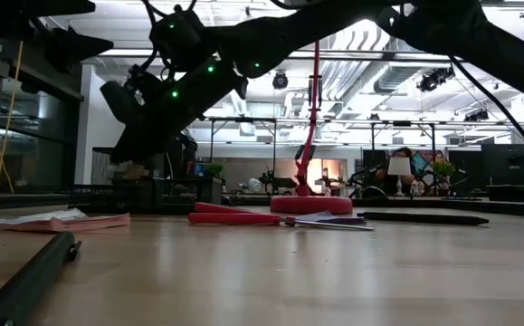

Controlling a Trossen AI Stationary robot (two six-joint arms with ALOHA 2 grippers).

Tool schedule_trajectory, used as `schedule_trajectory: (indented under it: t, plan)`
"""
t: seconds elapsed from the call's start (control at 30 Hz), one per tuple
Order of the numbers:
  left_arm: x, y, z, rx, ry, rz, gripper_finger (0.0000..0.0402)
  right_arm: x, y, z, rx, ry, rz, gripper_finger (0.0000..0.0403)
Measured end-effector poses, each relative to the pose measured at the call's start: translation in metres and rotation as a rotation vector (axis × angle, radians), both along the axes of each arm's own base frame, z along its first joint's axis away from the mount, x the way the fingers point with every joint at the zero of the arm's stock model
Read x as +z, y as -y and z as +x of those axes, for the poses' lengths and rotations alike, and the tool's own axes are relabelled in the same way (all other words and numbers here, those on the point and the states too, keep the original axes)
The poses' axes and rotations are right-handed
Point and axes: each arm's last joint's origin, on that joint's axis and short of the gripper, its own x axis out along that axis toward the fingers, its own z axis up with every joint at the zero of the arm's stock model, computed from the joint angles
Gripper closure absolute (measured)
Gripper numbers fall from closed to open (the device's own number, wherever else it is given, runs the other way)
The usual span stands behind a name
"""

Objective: Pick and place office supplies into organizer
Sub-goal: Put the pink binder clip into the black desk organizer, then put the yellow eraser into the black desk organizer

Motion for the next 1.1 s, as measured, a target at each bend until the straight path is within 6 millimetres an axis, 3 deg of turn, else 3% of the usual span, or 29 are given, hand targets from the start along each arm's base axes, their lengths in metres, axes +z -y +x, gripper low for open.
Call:
schedule_trajectory:
  t: [0.23, 0.7, 0.97, 1.1]
  plan:
    - [0.0, 0.0, 0.0, 0.0, 0.006, -0.018, 0.0021, -0.001, 0.002, -0.001, -0.072, -0.017, -0.021, 0.0384]
    - [-0.002, 0.0, 0.0, 0.0, -0.018, -0.019, 0.0021, -0.001, -0.004, -0.001, -0.085, -0.024, -0.076, 0.0232]
    - [-0.003, 0.0, 0.0, 0.0, -0.027, -0.011, 0.0021, -0.006, -0.045, -0.002, 0.064, -0.071, -0.011, 0.0222]
    - [-0.004, 0.0, 0.0, 0.0, -0.042, -0.01, 0.0021, -0.012, -0.083, -0.009, 0.085, -0.144, -0.014, 0.0221]
